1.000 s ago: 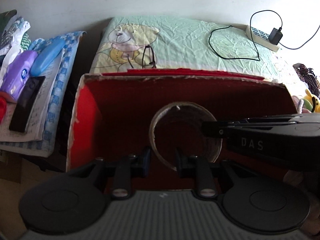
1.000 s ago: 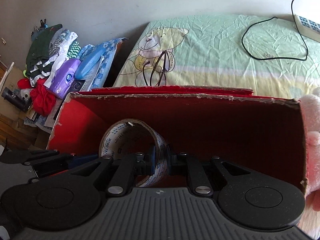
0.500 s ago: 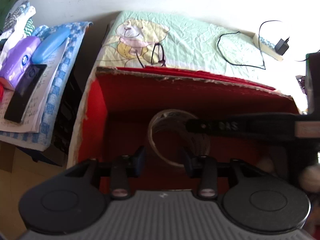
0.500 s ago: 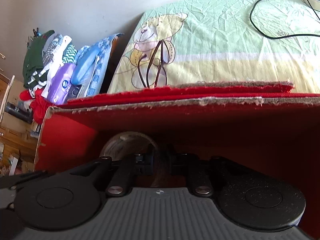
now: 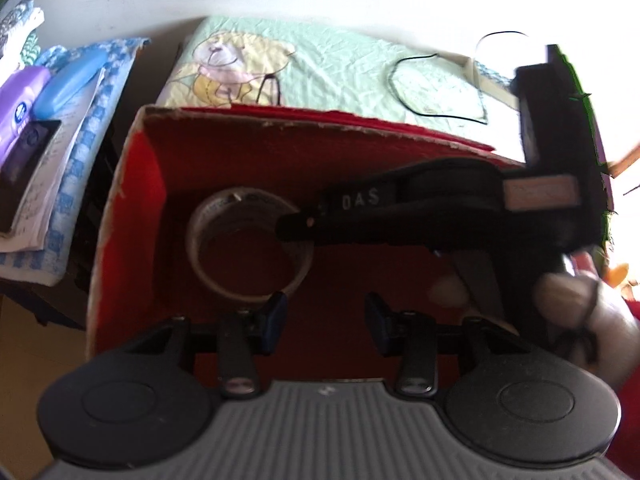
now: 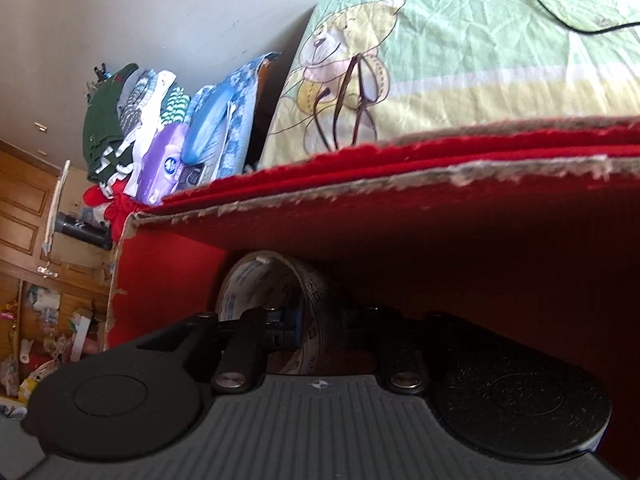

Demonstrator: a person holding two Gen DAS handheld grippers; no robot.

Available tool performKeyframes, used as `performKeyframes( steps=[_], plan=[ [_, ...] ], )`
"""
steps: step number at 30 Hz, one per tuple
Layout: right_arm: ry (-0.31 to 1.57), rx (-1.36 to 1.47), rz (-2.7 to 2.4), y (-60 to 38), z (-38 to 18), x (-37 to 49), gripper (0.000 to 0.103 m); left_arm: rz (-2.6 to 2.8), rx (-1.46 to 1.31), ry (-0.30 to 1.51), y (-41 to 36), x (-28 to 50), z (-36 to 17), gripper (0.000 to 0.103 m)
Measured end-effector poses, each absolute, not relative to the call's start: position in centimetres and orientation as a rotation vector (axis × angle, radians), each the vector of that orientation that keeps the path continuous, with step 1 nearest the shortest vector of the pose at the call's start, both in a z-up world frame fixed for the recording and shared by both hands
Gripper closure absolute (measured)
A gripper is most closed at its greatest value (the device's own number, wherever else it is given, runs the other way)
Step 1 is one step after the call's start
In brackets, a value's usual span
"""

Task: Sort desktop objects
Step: 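Carry the tape roll with the right gripper over into the red box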

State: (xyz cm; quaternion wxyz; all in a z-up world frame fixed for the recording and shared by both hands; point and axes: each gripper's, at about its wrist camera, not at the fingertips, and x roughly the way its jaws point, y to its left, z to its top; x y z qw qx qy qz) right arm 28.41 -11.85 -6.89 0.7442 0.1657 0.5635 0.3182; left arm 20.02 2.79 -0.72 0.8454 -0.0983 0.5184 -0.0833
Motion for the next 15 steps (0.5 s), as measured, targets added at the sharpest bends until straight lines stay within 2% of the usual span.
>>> performKeyframes(
  steps=[6,15],
  plan=[
    [1.214,0.415,0.717,-12.5,-6.5,28.5,0.079,-0.083,-0.138,1.094,2.0,21.3,-1.2,0.057],
    [1.228,0.471,0.713,-13.1,-6.7,29.0,0.08,-0.086,-0.208,1.118,3.2,21.9,-2.1,0.057]
  ],
)
